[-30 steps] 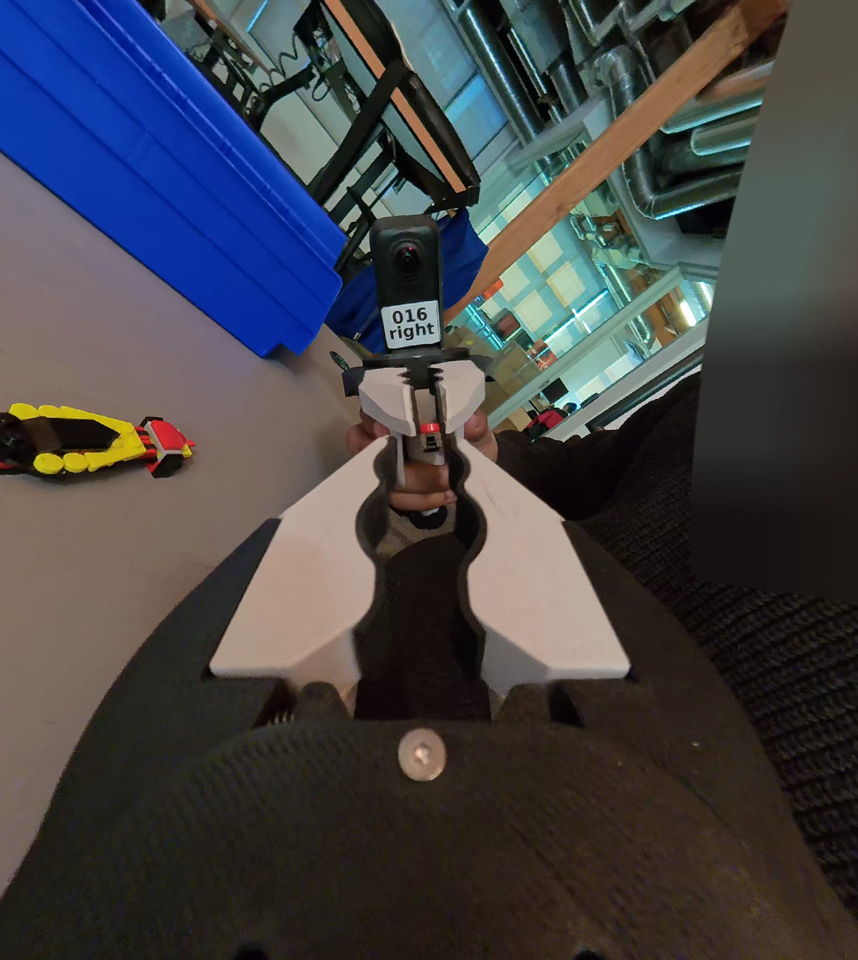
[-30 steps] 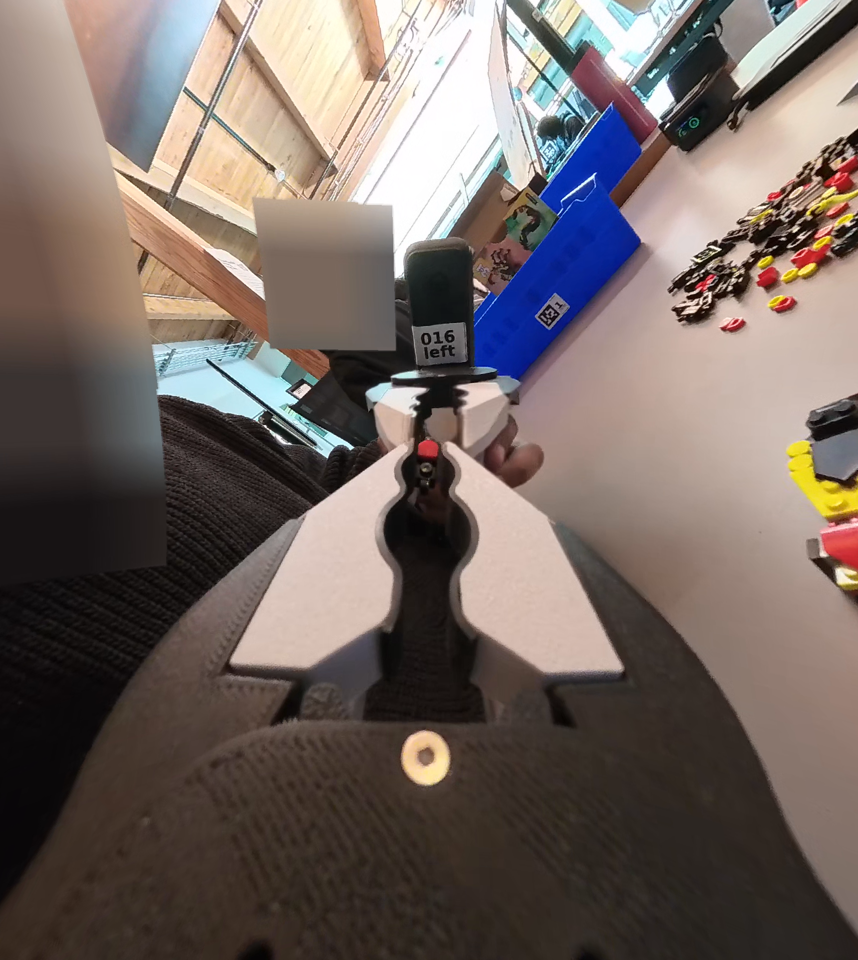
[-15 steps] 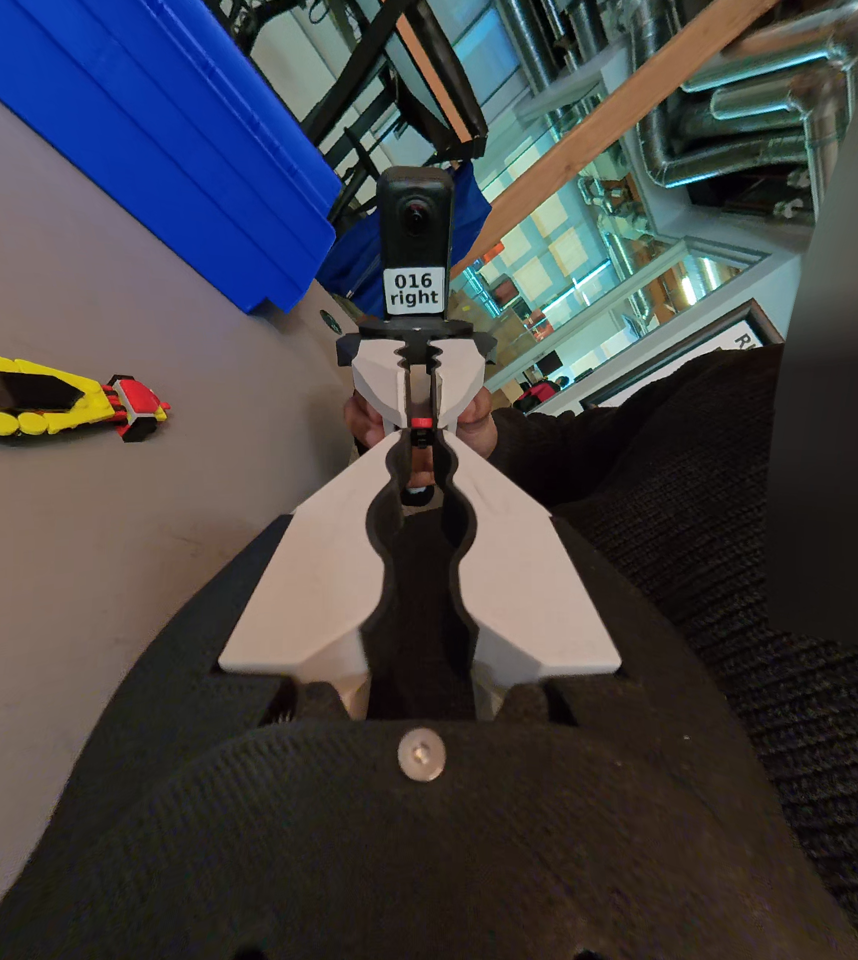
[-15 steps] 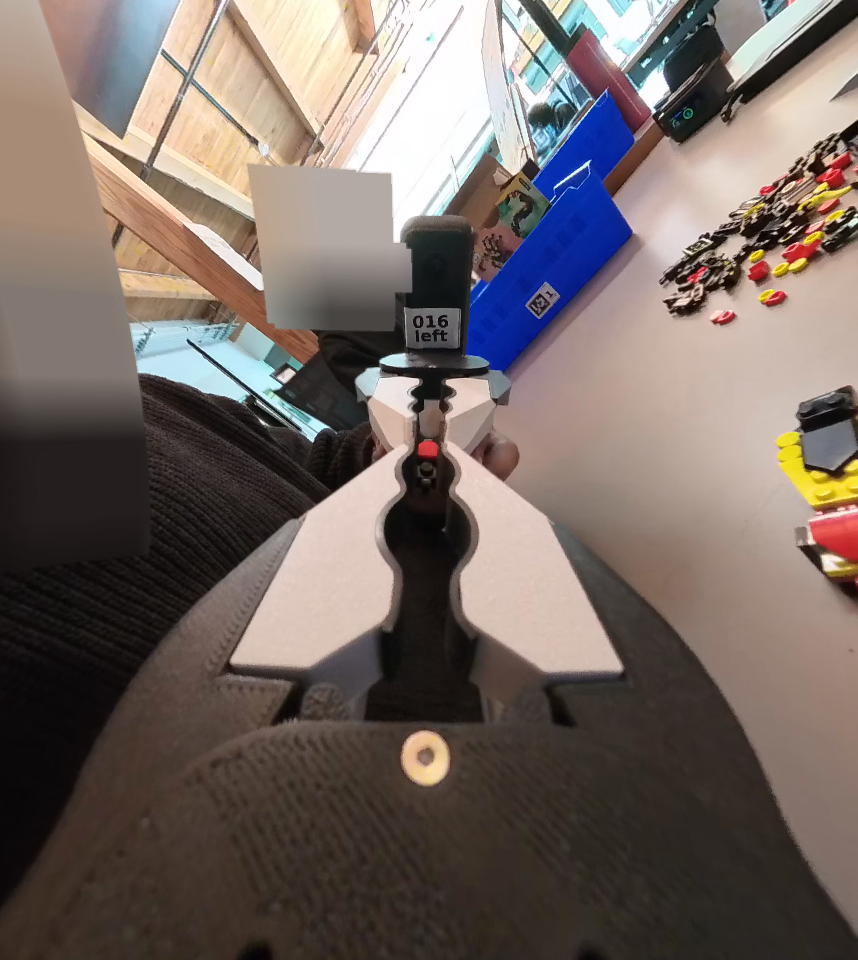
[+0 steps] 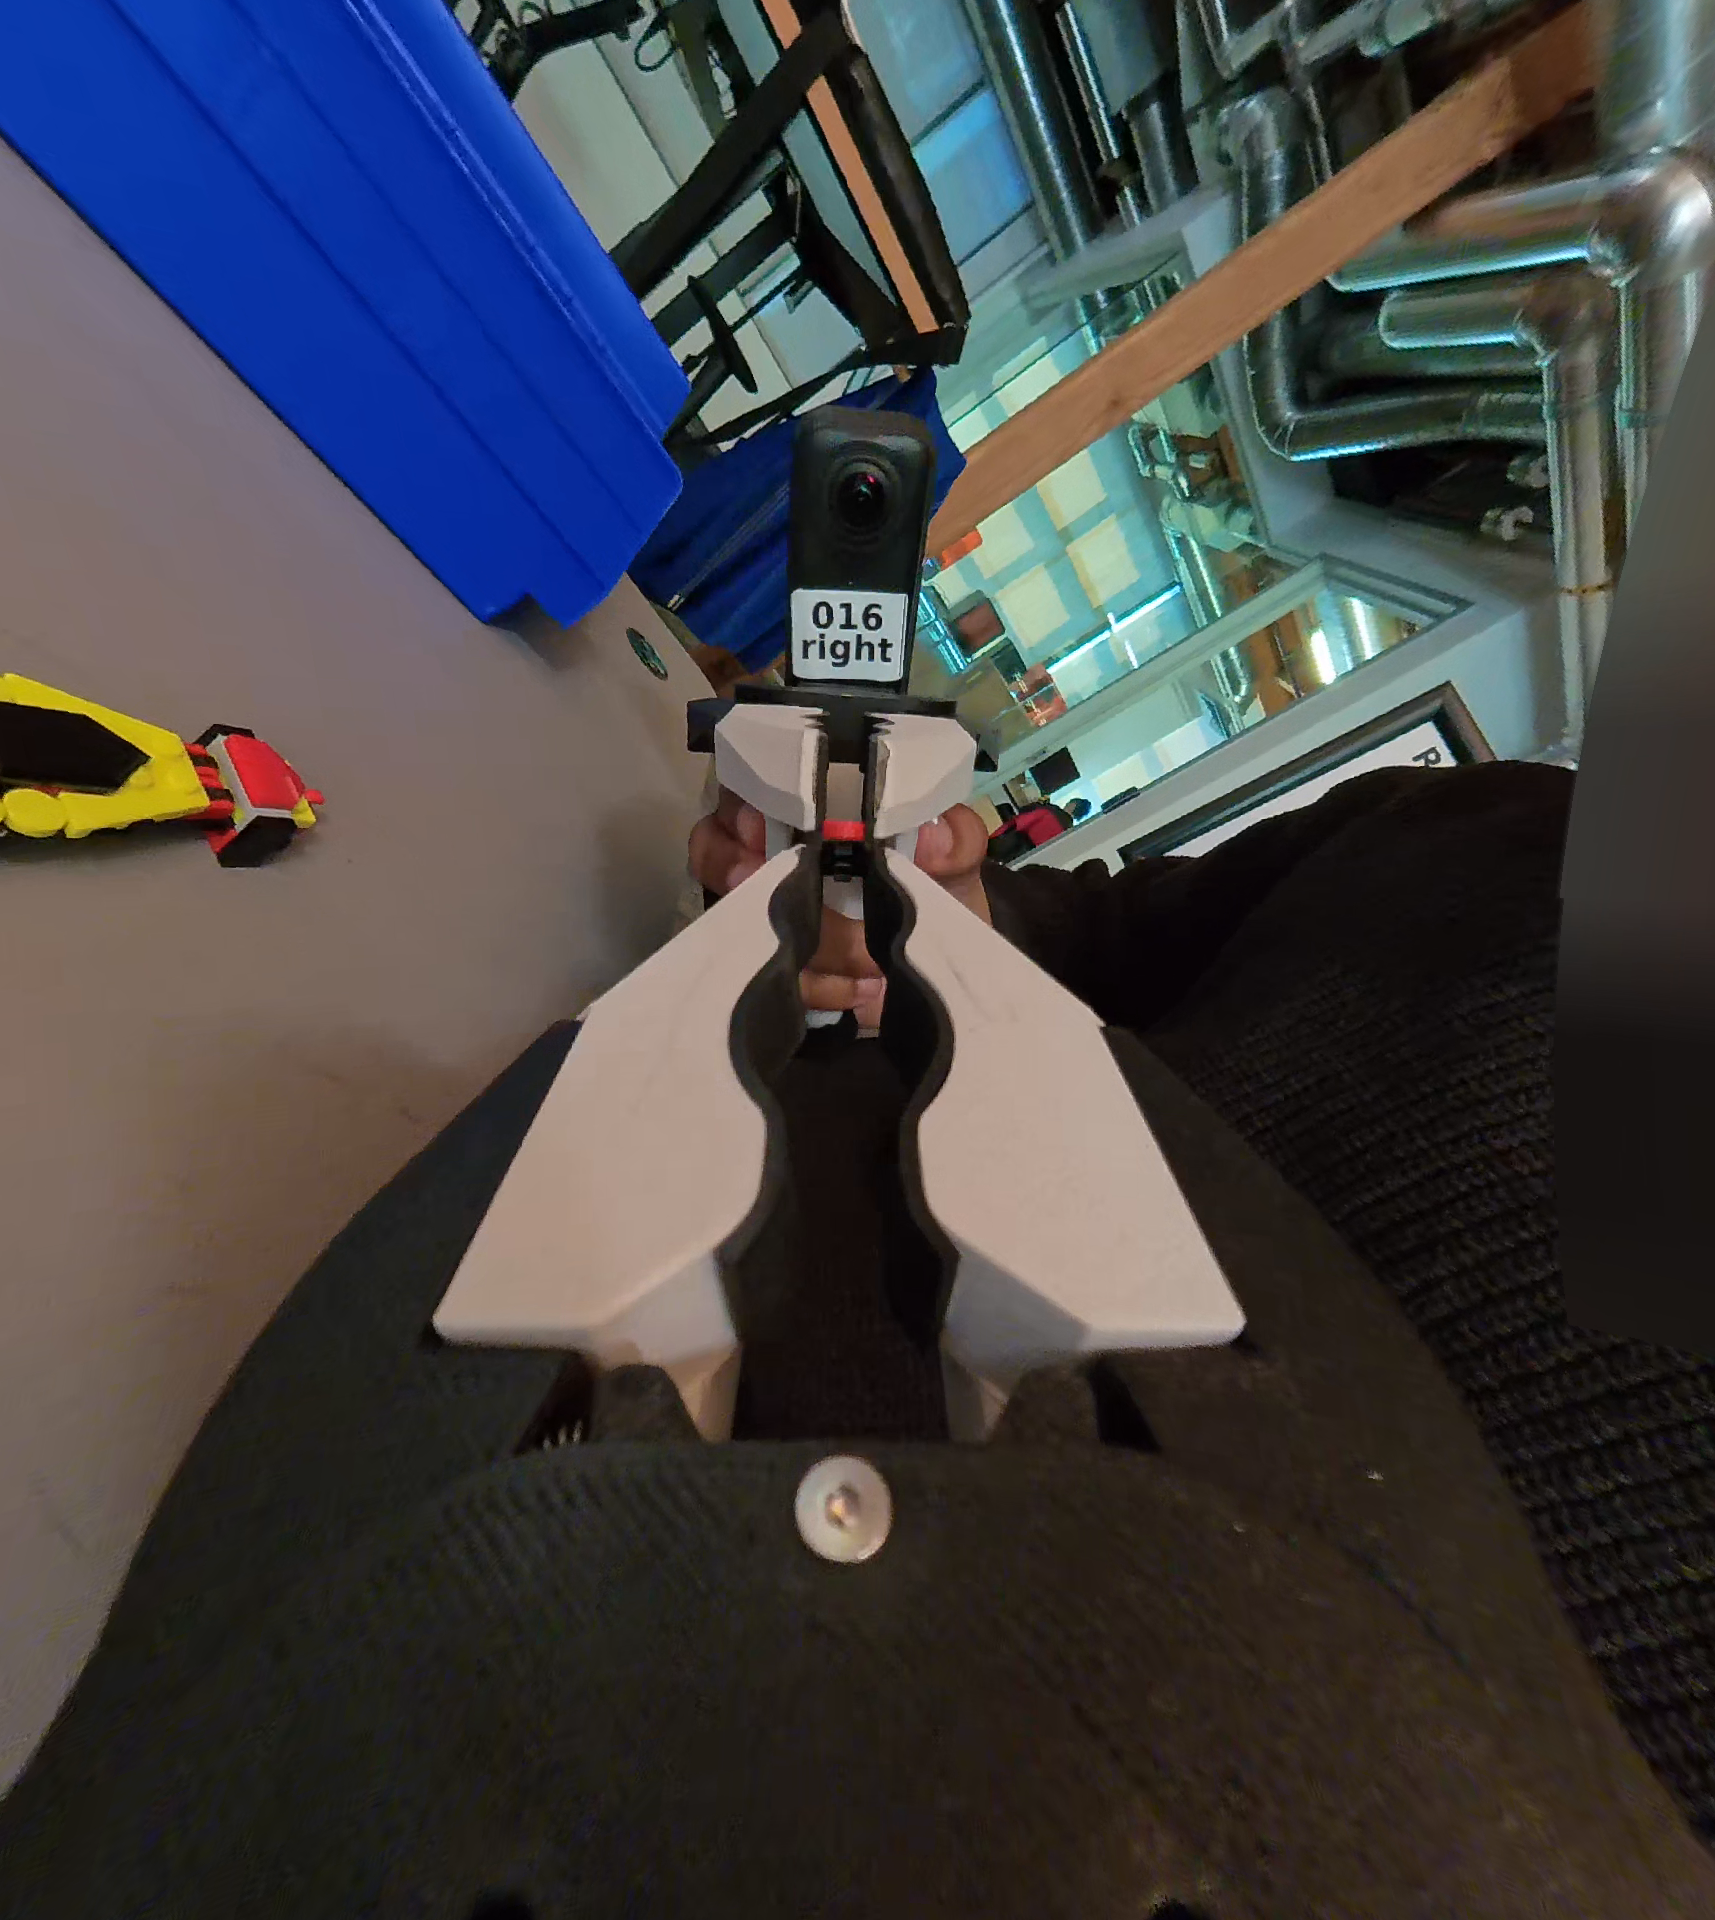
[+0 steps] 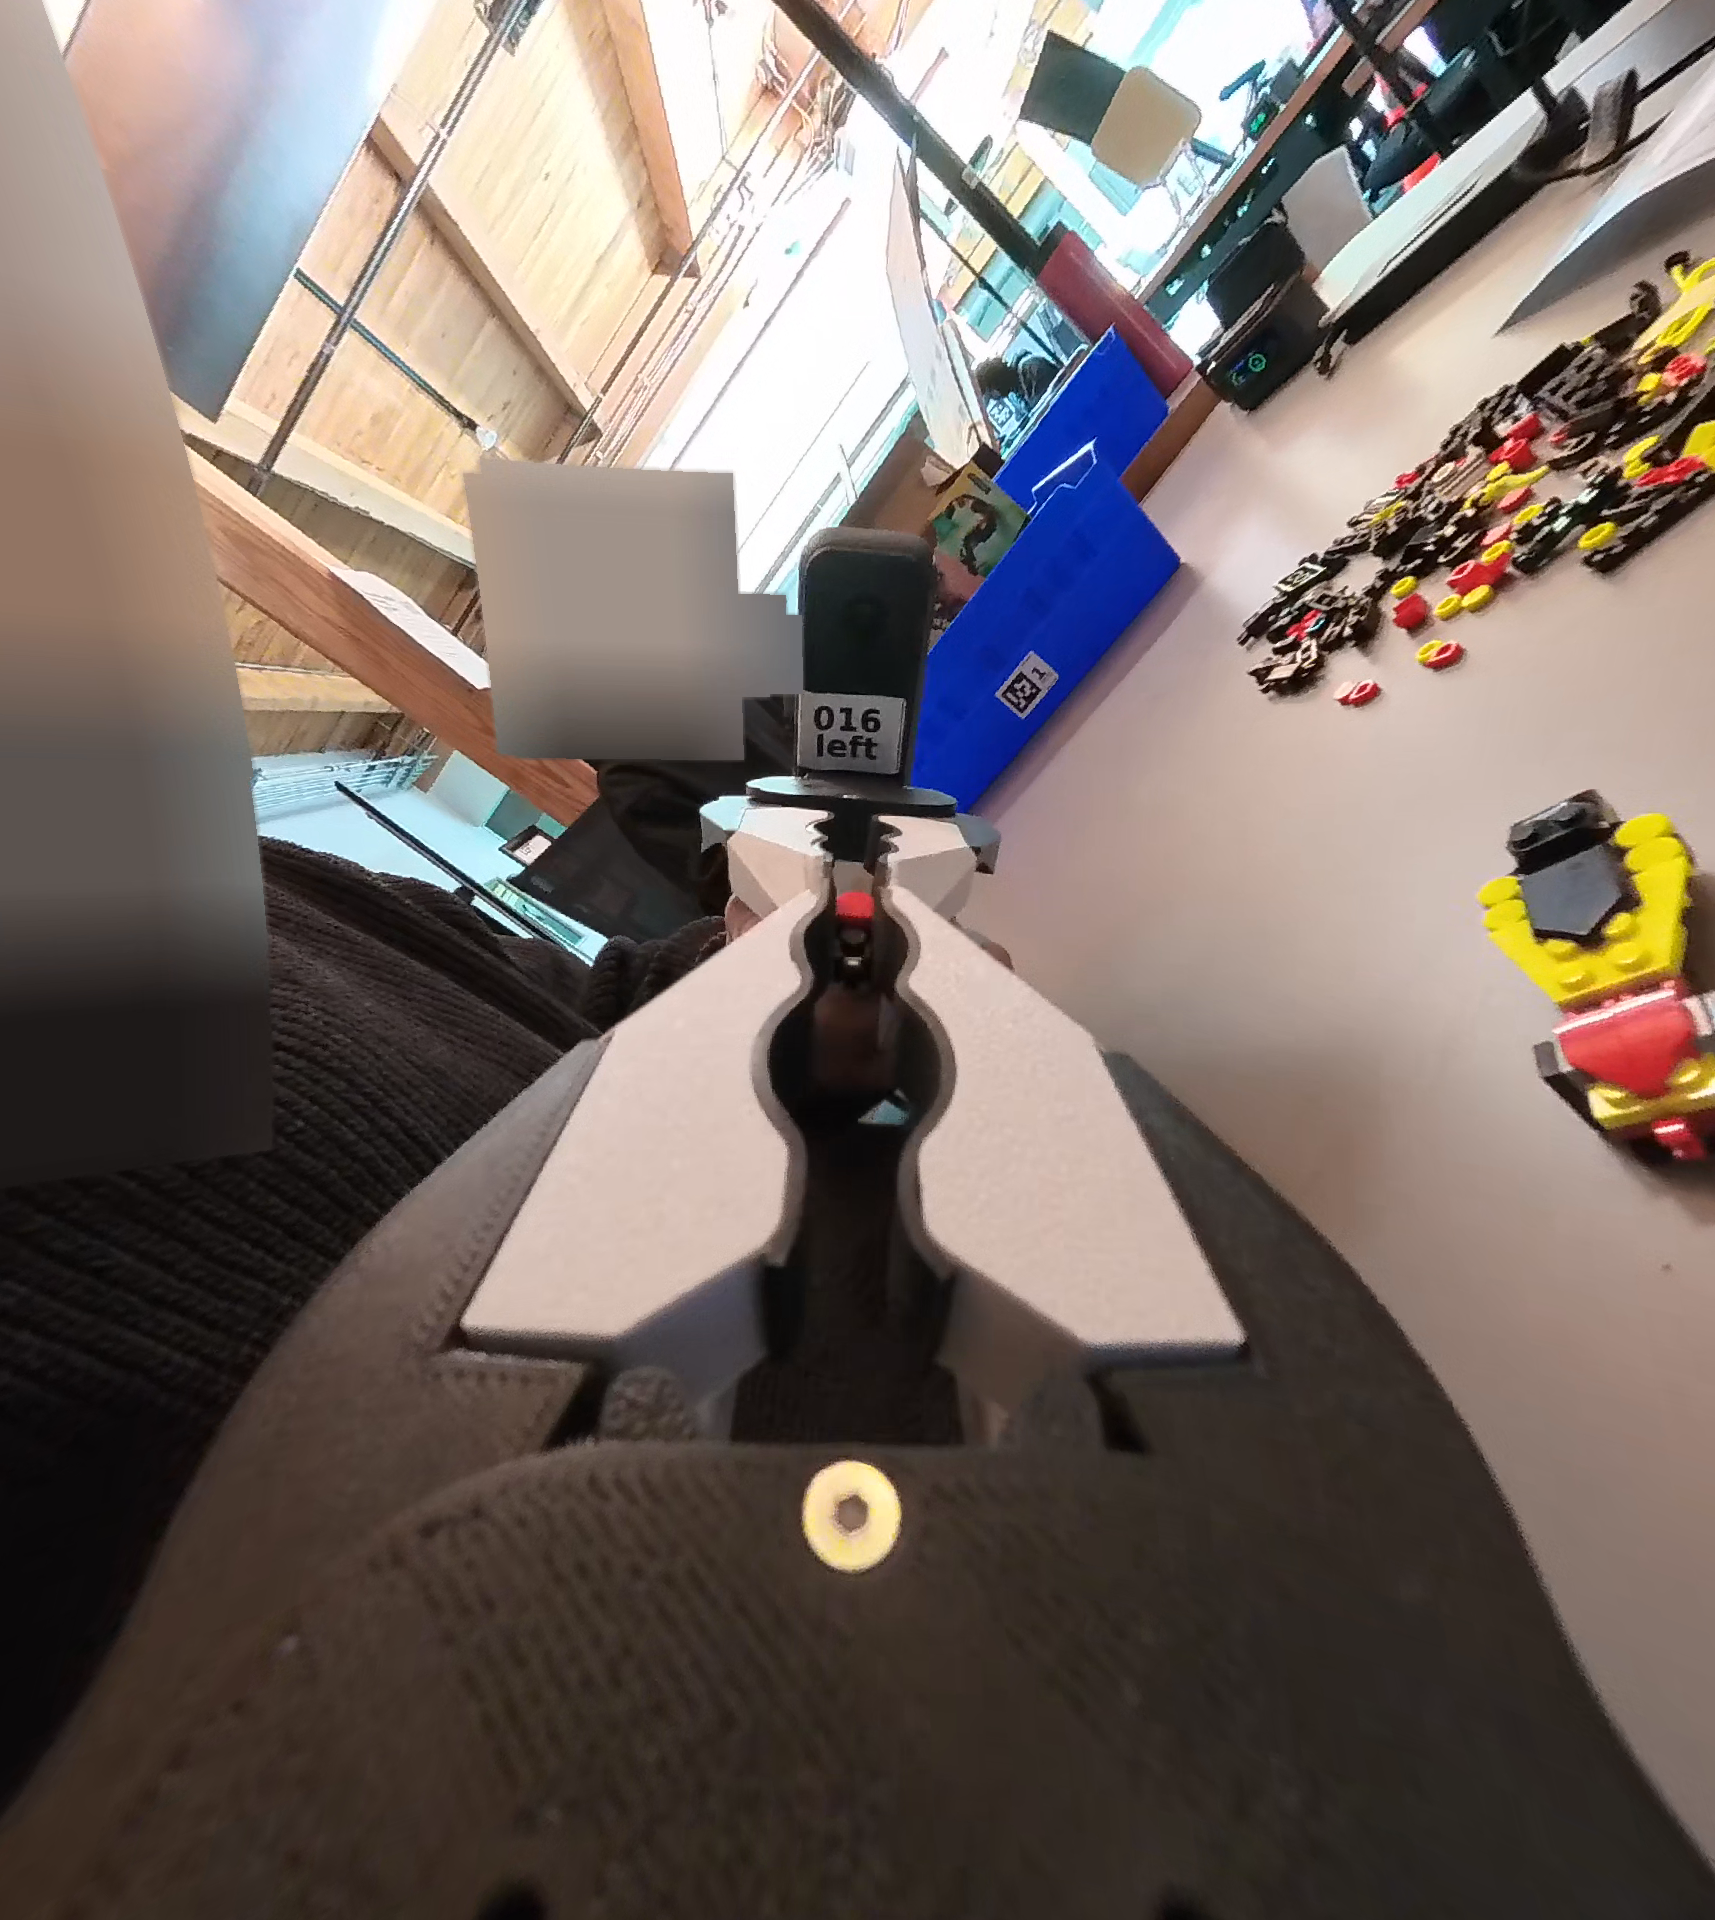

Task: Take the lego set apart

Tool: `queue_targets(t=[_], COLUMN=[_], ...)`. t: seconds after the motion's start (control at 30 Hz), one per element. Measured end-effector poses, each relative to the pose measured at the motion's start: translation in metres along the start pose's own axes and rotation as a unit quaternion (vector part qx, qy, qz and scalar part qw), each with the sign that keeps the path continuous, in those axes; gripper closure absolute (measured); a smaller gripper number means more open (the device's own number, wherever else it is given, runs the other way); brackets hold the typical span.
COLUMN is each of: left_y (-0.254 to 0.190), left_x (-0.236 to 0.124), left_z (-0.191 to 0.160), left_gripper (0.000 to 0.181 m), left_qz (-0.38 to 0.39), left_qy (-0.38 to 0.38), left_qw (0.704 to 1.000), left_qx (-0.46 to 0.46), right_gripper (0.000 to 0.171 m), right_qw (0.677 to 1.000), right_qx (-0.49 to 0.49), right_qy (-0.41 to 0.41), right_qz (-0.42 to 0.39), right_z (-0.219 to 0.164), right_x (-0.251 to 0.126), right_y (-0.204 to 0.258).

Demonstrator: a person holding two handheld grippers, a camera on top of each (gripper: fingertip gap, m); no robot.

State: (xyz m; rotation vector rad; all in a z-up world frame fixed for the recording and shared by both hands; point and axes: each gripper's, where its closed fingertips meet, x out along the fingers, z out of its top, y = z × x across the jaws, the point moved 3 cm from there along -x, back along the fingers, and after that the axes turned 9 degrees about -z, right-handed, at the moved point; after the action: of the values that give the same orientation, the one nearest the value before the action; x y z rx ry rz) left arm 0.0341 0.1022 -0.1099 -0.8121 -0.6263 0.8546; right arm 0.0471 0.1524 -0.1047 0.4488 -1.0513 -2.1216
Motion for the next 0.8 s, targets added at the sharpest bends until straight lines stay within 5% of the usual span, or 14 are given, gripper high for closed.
queue_targets(t=[0.1,0.17,0.3,0.47,0.6,0.8], left_y=[0.0,0.007,0.001,0.008,0.005,0.003], left_x=[0.0,0.002,0.002,-0.008,-0.01,-0.007], left_z=[0.0,-0.019,-0.008,0.0,0.003,0.0], left_gripper=[0.17,0.172,0.172,0.173,0.173,0.173], left_qz=[-0.002,0.018,0.017,0.032,0.025,0.014], left_qy=[-0.002,0.051,0.027,0.005,-0.003,-0.001], left_qw=[1.0,0.999,0.999,0.999,0.999,1.0], left_qx=[-0.003,0.005,0.023,0.033,0.036,0.018], right_gripper=[0.167,0.171,0.171,0.17,0.153,0.164], right_qw=[1.0,0.993,0.99,0.996,0.998,0.999], right_qx=[-0.004,0.023,-0.019,-0.061,-0.038,-0.023], right_qy=[-0.015,-0.116,-0.124,-0.026,0.016,0.023], right_qz=[-0.005,-0.014,-0.062,-0.06,-0.036,-0.009], right_z=[0.003,0.036,0.048,0.021,0.001,-0.006], right_x=[0.0,-0.02,-0.039,-0.015,0.002,0.008], right_y=[0.001,-0.005,-0.018,-0.013,-0.009,-0.002])
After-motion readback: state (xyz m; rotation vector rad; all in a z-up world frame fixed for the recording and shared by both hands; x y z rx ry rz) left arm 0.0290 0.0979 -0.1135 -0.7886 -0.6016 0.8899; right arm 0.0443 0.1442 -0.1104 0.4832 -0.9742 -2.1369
